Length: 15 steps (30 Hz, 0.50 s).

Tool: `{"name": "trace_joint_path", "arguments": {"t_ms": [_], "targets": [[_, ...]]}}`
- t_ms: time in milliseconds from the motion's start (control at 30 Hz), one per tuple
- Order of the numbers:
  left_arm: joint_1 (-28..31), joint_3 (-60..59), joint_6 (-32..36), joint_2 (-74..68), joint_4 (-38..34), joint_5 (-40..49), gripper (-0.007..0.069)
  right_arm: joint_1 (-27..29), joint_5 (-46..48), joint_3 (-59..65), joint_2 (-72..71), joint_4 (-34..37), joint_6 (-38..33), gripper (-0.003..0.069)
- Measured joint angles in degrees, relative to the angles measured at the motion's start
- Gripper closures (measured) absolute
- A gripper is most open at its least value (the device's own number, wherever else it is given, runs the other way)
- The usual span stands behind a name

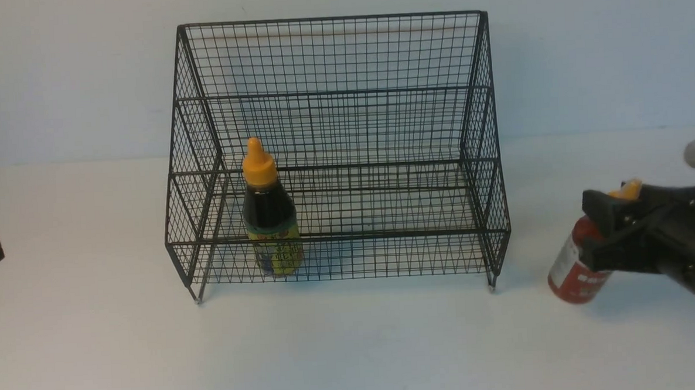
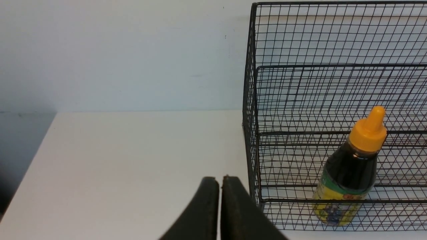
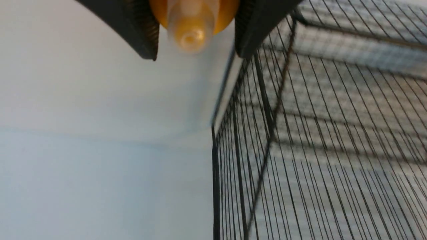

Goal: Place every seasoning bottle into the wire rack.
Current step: Use the right arm to put the condiment bottle back on the shelf

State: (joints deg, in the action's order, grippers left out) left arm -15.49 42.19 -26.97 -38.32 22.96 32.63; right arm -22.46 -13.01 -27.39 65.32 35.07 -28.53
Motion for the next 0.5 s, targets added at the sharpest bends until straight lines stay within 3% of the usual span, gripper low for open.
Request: {"name": "trace_joint_path", "arguments": {"t_ms": [300, 500], "targets": [[0.0, 0.0, 0.0, 0.0, 0.0, 0.0, 0.0629, -0.2, 18.4, -17.0, -4.1, -0.4, -1.2, 0.0385], [0.0, 0.0, 0.0, 0.0, 0.0, 0.0, 0.0629, -4.4, 23.0, -26.3, 3.2, -0.8, -2.6, 0.0385]]}}
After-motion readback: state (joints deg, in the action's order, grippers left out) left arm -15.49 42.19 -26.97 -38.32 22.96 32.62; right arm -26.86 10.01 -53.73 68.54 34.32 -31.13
